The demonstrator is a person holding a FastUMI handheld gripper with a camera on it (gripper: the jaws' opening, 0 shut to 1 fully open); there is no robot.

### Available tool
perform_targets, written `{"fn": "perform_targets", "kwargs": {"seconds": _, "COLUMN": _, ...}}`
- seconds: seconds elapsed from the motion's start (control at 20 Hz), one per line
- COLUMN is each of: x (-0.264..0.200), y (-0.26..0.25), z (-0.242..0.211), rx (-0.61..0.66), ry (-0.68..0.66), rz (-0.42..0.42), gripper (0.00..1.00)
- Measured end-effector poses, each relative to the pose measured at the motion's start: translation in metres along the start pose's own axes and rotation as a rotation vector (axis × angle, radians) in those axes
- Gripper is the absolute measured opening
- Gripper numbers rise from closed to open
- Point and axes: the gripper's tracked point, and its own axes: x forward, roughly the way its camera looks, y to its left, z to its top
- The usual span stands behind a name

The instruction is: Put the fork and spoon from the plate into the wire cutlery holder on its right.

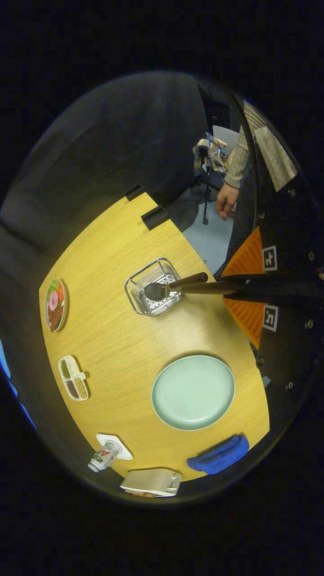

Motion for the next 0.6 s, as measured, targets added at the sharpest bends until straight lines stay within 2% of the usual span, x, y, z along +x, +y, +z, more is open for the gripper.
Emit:
{"fn": "perform_targets", "kwargs": {"seconds": 0.3, "x": -0.009, "y": -0.009, "z": 0.009, "rx": -0.045, "ry": -0.041, "rz": -0.039, "gripper": 0.16}}
{"fn": "perform_targets", "kwargs": {"seconds": 0.6, "x": -0.012, "y": -0.006, "z": 0.013, "rx": -0.073, "ry": -0.075, "rz": -0.034, "gripper": 0.16}}
